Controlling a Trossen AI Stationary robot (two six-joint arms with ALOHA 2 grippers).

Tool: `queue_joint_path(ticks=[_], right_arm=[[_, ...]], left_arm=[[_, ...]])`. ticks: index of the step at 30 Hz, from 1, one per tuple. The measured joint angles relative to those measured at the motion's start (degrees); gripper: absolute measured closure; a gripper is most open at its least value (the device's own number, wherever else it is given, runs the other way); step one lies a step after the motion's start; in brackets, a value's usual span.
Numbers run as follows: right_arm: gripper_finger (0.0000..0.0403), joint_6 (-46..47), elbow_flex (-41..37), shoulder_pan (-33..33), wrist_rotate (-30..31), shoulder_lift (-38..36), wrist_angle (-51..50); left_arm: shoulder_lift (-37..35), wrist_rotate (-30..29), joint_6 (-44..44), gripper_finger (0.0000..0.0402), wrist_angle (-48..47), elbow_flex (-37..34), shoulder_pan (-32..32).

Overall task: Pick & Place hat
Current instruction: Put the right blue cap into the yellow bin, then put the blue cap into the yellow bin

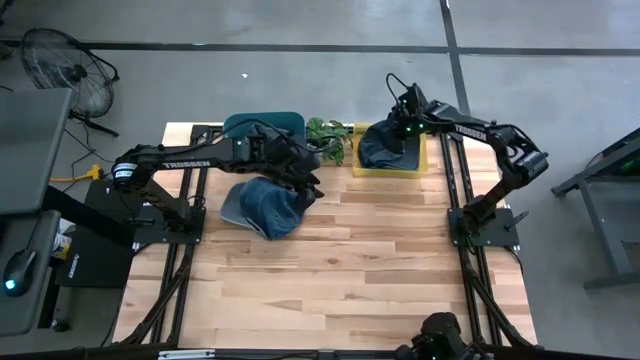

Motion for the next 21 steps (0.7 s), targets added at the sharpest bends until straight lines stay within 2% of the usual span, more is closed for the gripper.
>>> queue_joint_path(ticks=[7, 15, 21], right_arm=[[0.0403, -1.11, 0.31, 0.02, -1.77, -5.15, -3.64], [0.0403, -0.82, 0.31, 0.36, -9.57, -16.44, -5.06], [0.0403, 0.16, 0.31, 3.63, -13.26, -24.88, -5.95]], left_arm=[[-1.12, -5.16, 0.0, 0.019, -6.35, -0.02, 0.04], [-4.51, -11.88, -1.2, 0.019, -12.16, 0.08, 0.04], [-6.88, -16.95, -3.73, 0.019, -17.29, -0.84, 0.07]])
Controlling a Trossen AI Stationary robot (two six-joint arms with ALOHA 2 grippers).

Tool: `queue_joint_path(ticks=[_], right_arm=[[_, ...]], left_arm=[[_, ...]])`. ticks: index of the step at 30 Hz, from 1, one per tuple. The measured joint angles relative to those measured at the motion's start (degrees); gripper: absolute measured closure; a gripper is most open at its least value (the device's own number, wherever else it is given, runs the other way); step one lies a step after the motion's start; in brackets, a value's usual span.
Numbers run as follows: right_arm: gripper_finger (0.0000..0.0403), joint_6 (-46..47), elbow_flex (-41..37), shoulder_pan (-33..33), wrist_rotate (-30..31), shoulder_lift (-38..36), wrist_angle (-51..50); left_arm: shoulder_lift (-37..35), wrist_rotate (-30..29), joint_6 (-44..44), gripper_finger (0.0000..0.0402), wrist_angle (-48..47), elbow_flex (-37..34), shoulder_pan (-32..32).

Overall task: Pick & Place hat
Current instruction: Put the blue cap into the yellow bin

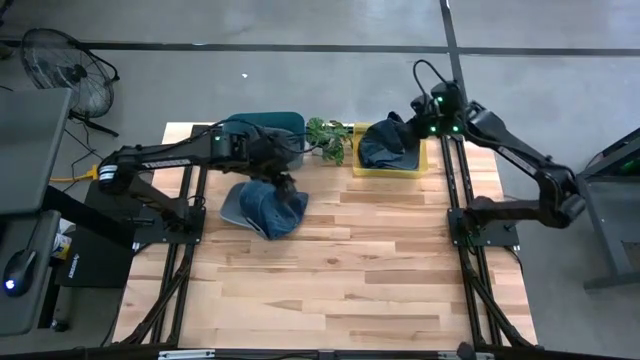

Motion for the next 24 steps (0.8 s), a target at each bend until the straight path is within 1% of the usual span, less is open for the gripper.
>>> queue_joint_path(ticks=[3, 9, 14, 16, 19, 22, 24], right_arm=[[0.0403, 0.29, 0.0, 2.62, -0.71, -3.47, -0.96], [0.0403, 1.85, 0.0, 7.63, -0.74, -7.66, -1.67], [0.0403, 3.2, 0.0, 10.5, 0.01, -8.3, -1.67], [0.0403, 3.3, 0.0, 11.32, 0.05, -8.28, -1.68], [0.0403, 3.34, 0.0, 12.32, 0.2, -8.19, -1.65], [0.0403, 4.13, 0.0, 13.05, 0.25, -8.15, -1.64], [0.0403, 4.49, 0.0, 13.66, 0.24, -8.15, -1.58]], left_arm=[[-1.99, -1.23, -2.77, 0.019, 1.5, -2.75, -0.02], [-6.82, -1.75, -10.83, 0.019, 2.49, -13.01, 0.0], [-11.57, -1.77, -17.37, 0.019, 6.04, -21.09, 0.0], [-13.72, -1.8, -20.24, 0.019, 6.05, -23.59, 0.0], [-16.62, -4.01, -24.1, 0.019, 5.82, -26.34, -0.02], [-19.4, -4.77, -26.87, 0.019, 3.96, -29.18, 0.0], [-20.75, -5.56, -29.18, 0.019, 5.0, -30.82, 0.0]])
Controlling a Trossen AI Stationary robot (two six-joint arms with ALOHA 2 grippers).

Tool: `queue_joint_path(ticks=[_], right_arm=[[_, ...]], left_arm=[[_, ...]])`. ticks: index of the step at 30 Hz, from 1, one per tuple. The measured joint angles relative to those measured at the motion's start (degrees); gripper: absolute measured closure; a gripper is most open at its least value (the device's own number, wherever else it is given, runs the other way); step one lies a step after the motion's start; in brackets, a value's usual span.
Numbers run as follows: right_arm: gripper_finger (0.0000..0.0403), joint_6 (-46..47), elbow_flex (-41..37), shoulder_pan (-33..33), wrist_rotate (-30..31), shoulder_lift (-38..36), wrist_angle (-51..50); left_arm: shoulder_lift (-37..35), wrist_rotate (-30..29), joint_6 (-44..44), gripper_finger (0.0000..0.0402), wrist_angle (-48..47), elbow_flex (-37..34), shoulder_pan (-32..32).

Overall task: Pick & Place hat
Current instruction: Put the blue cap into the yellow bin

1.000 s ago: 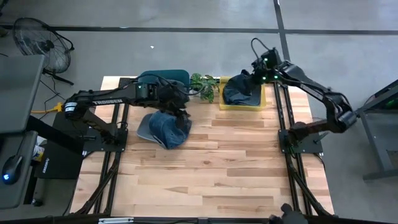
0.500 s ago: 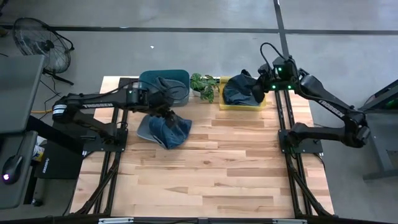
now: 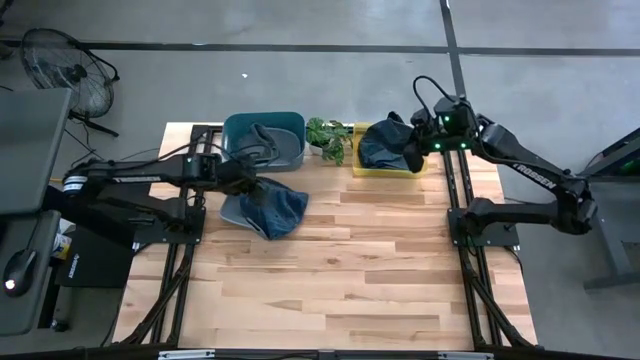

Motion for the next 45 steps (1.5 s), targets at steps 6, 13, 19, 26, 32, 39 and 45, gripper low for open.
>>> queue_joint_path(ticks=[6, 13, 19, 26, 32, 39, 45], right_arm=[[0.0403, 0.44, 0.0, 2.05, 0.0, 0.0, -0.01], [0.0403, 0.58, 0.0, 3.39, 0.0, 0.02, 0.03], [0.0402, 1.38, 0.0, 4.32, 0.02, 0.02, 0.03], [0.0402, 1.38, -0.02, 5.43, 0.29, 0.02, 0.03], [0.0402, 1.39, -0.02, 6.45, 2.02, 0.02, 0.01], [0.0402, 1.38, -0.02, 6.95, 3.2, 0.02, 0.01], [0.0402, 1.38, -0.02, 7.34, 2.96, 0.02, 0.01]], left_arm=[[-2.98, 0.13, -7.66, 0.019, -1.13, -4.96, 0.36], [-3.17, 4.19, -9.07, 0.019, -0.74, -8.12, 5.09], [-2.93, 7.92, -5.44, 0.019, 1.44, -8.36, 8.72], [-2.93, 8.85, -2.8, 0.0164, 0.64, -8.36, 10.51], [-2.93, 7.39, -4.16, 0.0096, 0.43, -8.36, 10.49], [-1.03, 4.4, -4.16, 0.0075, 0.44, -8.39, 10.51], [-0.57, 7.22, -5.3, 0.0077, 2.92, -12.8, 10.75]])
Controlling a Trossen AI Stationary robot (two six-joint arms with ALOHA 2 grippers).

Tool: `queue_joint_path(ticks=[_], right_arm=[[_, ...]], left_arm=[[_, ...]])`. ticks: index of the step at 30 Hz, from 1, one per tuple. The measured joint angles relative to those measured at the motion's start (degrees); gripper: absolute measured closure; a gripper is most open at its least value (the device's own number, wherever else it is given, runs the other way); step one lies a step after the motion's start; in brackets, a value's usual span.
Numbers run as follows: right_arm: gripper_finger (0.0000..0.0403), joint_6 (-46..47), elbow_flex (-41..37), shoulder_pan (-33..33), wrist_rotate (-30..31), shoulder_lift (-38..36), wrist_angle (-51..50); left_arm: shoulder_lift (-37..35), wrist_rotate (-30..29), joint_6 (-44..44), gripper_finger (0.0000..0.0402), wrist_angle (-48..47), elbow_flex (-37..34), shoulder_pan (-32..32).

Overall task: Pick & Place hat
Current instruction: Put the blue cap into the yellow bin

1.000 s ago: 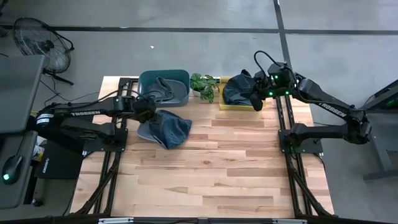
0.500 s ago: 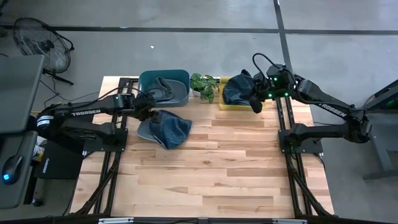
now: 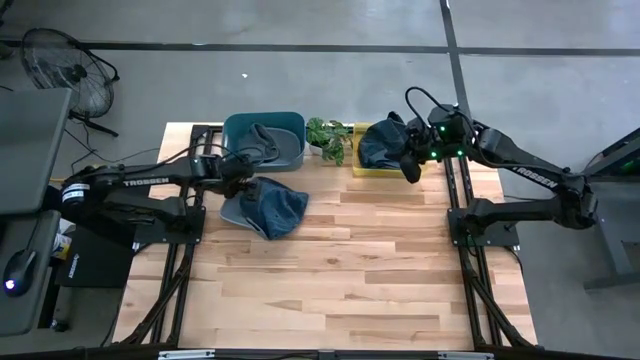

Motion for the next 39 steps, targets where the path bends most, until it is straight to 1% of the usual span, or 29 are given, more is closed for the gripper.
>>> queue_joint_path(ticks=[3, 6, 11, 15, 20, 29, 34, 39], right_arm=[[0.0402, 0.0, 0.0, 0.77, -0.09, 0.0, -0.02], [0.0402, 0.0, 0.0, 1.39, -0.11, 0.0, -0.04], [0.0402, 0.0, 0.0, 1.86, -0.14, 0.0, -0.04], [0.0402, 0.0, 0.0, 1.86, -0.13, 0.0, -0.07], [0.0402, 0.0, 0.0, 1.86, -0.13, 0.0, -0.09], [0.0402, 0.0, 0.0, 1.86, -0.13, 0.0, -0.09], [0.0402, 0.0, 0.0, 1.86, -0.13, 0.0, -0.11], [0.0402, 0.0, -0.02, 1.86, -0.11, 0.0, -0.1]], left_arm=[[-0.13, 1.5, -2.36, 0.0078, 1.83, -3.34, 1.41], [-0.85, 2.55, -2.22, 0.0078, 3.7, -4.88, 3.45], [-0.96, 6.0, 2.0, 0.0078, 7.38, -5.23, 6.89], [-0.96, 9.98, 5.75, 0.0078, 9.17, -5.2, 9.72], [-0.96, 11.72, 8.58, 0.0078, 8.11, -5.2, 13.16], [-0.95, 20.5, 15.06, 0.0078, 8.82, -5.46, 19.57], [-0.94, 25.89, 16.0, 0.0078, 13.65, -9.37, 23.09], [-0.94, 30.05, 16.5, 0.0078, 19.08, -13.37, 25.44]])
